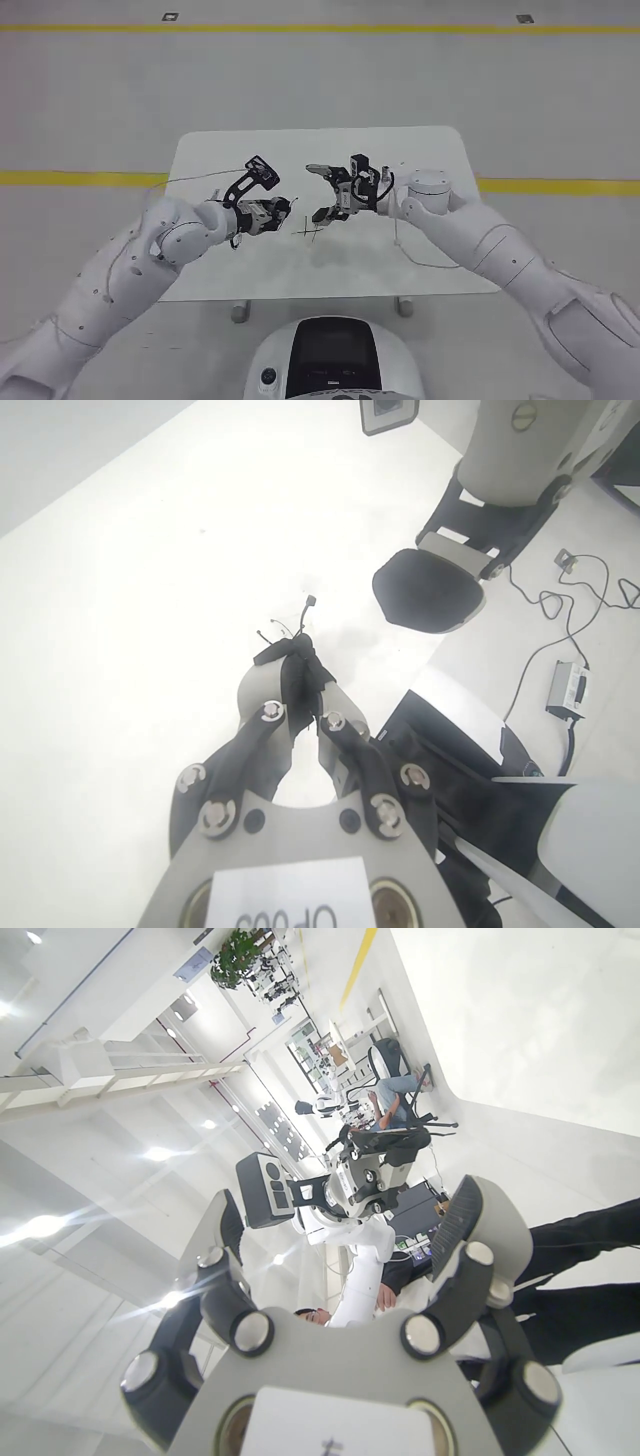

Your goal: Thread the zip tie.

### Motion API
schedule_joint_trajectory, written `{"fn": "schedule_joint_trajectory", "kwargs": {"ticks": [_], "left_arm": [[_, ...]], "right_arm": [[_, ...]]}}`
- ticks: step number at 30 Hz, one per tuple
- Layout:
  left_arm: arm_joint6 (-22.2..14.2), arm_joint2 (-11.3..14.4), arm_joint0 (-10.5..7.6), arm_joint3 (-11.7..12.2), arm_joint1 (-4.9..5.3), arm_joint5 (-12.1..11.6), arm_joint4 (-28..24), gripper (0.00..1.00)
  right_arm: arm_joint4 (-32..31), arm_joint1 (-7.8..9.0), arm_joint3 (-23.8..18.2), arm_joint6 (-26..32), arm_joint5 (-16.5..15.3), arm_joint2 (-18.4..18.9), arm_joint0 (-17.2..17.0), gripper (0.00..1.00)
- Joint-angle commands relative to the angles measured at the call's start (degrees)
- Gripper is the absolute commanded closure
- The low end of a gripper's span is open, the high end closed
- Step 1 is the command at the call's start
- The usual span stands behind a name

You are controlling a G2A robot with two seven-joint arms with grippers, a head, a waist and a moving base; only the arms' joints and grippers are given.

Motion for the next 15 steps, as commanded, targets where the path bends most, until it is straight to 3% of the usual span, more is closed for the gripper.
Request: {"fn": "schedule_joint_trajectory", "kwargs": {"ticks": [1, 5, 11, 13, 15], "left_arm": [[-0.02, 0.01, -0.01, 0.01, 0.00, -0.02, -0.03, 1.00], [1.02, 0.24, 0.33, 0.10, -0.10, -0.18, 1.38, 1.00], [0.78, -0.11, 0.65, -0.40, -0.06, -0.88, 2.86, 1.00], [0.54, -0.15, 0.81, -0.50, -0.07, -0.74, 3.07, 1.00], [0.34, -0.14, 0.90, -0.54, -0.10, -0.63, 3.65, 1.00]], "right_arm": [[-0.01, 0.00, 0.00, 0.01, 0.00, 0.01, 0.00, 0.00], [1.32, -0.46, -0.04, -2.68, 0.00, -0.39, -1.15, 0.00], [6.73, -1.74, 1.88, -5.25, 0.00, -4.13, 0.89, 0.00], [7.92, -2.06, 2.69, -5.74, 0.00, -5.91, 2.10, 0.45], [9.29, -2.39, 3.73, -6.09, 0.00, -8.07, 3.62, 0.56]]}}
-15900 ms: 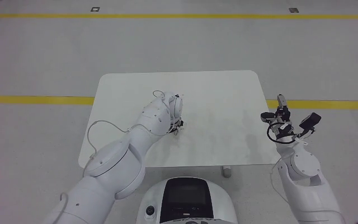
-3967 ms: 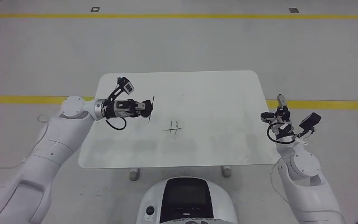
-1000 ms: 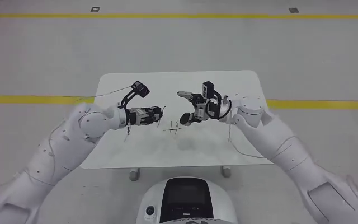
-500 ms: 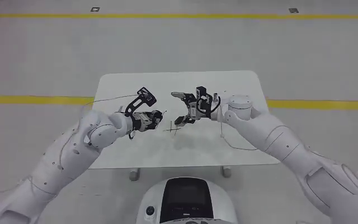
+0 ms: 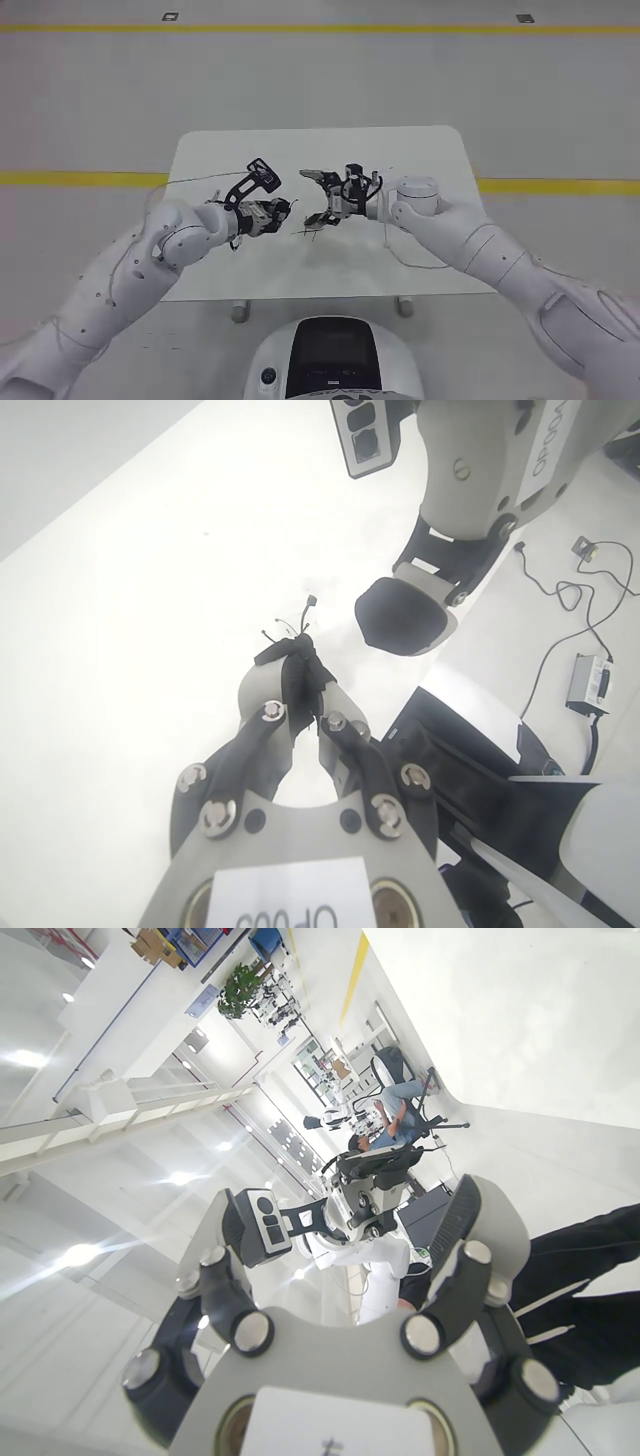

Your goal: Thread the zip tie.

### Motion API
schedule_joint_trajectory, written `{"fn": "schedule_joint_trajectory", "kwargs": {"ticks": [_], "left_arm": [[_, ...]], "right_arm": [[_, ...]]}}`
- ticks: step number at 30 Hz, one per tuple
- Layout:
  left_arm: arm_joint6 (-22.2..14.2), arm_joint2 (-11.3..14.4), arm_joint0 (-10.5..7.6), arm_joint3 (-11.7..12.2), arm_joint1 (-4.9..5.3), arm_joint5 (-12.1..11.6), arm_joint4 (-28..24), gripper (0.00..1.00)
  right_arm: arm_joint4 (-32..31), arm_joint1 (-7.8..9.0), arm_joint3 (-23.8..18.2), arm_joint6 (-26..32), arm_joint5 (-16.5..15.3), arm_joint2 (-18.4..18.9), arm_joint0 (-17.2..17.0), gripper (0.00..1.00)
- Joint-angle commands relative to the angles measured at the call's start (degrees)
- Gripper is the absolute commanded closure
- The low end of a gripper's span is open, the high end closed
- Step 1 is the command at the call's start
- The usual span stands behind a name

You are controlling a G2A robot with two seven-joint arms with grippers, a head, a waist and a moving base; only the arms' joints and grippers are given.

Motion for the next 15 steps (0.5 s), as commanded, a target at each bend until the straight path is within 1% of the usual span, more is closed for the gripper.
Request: {"fn": "schedule_joint_trajectory", "kwargs": {"ticks": [1, 4, 6, 7, 11, 15], "left_arm": [[-0.16, 0.03, 0.07, -0.06, -0.03, 0.08, 0.60, 1.00], [-0.12, -0.12, 0.24, 0.05, -0.06, 0.16, 1.10, 1.00], [-0.04, -0.30, 0.39, 0.35, -0.06, 0.21, 1.18, 1.00], [-0.03, -0.35, 0.43, 0.48, -0.07, 0.11, 1.18, 1.00], [-0.16, -0.48, 0.52, 0.69, -0.15, -0.03, 1.17, 1.00], [-0.40, -0.45, 0.53, 0.79, -0.25, -0.28, 1.28, 1.00]], "right_arm": [[1.23, -0.26, 0.87, -0.07, 0.00, -2.02, 1.51, 0.60], [3.02, -0.56, 1.88, 0.52, 0.00, -4.84, 3.54, 0.72], [4.17, -0.71, 2.47, 0.86, 0.00, -6.42, 4.83, 0.75], [4.47, -0.77, 2.63, 0.92, 0.00, -7.05, 5.32, 0.79], [6.07, -0.97, 3.30, 1.17, 0.00, -9.38, 7.08, 0.80], [7.10, -1.17, 3.69, 1.31, 0.00, -10.64, 8.18, 0.86]]}}
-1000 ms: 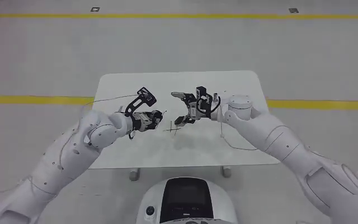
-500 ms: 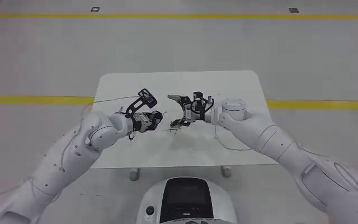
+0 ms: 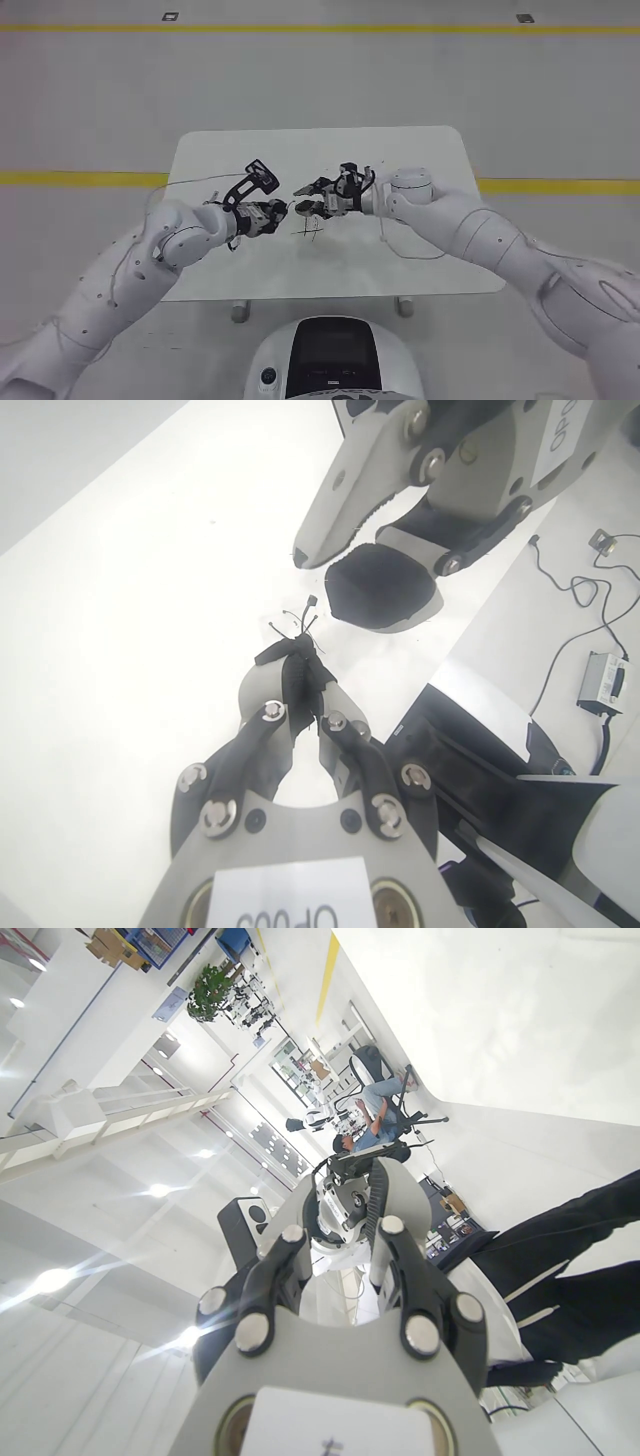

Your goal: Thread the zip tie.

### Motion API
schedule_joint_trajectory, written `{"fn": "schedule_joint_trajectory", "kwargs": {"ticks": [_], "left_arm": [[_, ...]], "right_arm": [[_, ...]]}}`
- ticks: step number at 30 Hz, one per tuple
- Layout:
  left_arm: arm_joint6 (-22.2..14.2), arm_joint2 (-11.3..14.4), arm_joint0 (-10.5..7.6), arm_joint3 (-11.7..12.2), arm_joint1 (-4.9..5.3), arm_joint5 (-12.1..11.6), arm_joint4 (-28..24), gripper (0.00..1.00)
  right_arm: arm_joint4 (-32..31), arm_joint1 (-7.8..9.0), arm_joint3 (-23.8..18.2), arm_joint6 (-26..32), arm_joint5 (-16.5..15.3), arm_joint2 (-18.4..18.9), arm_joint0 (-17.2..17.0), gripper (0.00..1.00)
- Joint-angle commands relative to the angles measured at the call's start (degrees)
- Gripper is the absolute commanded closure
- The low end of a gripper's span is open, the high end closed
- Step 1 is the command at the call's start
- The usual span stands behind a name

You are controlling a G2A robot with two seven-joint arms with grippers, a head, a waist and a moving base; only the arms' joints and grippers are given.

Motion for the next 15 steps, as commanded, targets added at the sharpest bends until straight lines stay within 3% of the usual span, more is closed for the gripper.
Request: {"fn": "schedule_joint_trajectory", "kwargs": {"ticks": [1, 7, 11, 15], "left_arm": [[-0.20, 0.05, -0.02, 0.17, -0.08, 0.09, -0.10, 1.00], [-0.60, 0.57, -0.35, 0.32, -0.42, 0.01, 0.21, 1.00], [-0.73, 0.72, -0.47, 0.41, -0.58, 0.04, 0.44, 1.00], [-0.88, 0.73, -0.50, 0.44, -0.70, 0.19, 0.70, 1.00]], "right_arm": [[0.05, -0.14, 0.16, 0.02, 0.00, -0.05, 0.09, 0.86], [0.00, -0.67, 0.89, -0.48, 0.00, -0.05, -0.13, 0.90], [-0.63, -0.99, 1.48, -0.37, 0.00, -0.05, -0.56, 0.86], [-1.00, -1.27, 2.03, -0.26, 0.00, -0.05, -0.74, 0.74]]}}
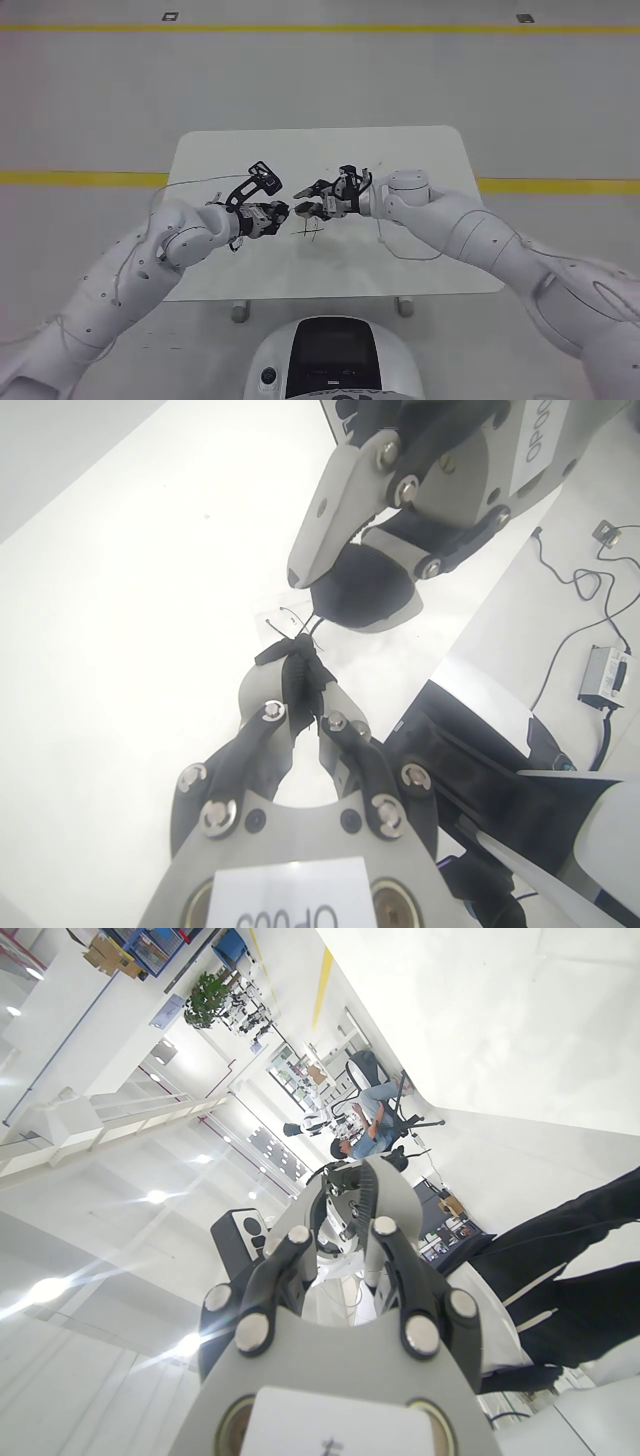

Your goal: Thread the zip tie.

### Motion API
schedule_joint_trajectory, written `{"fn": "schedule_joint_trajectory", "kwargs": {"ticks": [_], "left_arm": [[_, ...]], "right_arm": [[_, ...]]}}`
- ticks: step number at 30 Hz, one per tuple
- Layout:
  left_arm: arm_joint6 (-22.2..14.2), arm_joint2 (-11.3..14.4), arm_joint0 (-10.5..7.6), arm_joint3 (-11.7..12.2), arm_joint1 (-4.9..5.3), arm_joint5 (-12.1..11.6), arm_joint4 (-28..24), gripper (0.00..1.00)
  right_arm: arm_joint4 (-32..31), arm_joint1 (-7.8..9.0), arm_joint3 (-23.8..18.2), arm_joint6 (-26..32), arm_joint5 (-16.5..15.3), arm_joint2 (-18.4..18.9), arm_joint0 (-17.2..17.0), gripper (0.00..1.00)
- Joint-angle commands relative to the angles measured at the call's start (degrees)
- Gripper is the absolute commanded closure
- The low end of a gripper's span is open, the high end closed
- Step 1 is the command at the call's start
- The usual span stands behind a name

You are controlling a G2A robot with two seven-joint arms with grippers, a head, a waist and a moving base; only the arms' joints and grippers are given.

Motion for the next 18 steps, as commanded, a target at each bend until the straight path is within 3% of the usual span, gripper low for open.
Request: {"fn": "schedule_joint_trajectory", "kwargs": {"ticks": [1, 8, 18], "left_arm": [[-0.05, -0.02, 0.02, -0.01, -0.05, 0.11, 0.14, 1.00], [-0.09, -0.06, 0.20, 0.12, -0.21, 0.21, 0.45, 1.00], [-0.24, 0.01, -0.20, 0.50, -0.57, 0.11, 0.71, 1.00]], "right_arm": [[0.10, -0.09, 0.25, 0.17, 0.00, 0.00, 0.03, 0.73], [1.46, 0.35, 0.28, 0.40, 0.00, 0.01, 0.85, 0.73], [1.97, 2.34, -1.06, 0.10, 0.00, 0.00, 0.19, 0.71]]}}
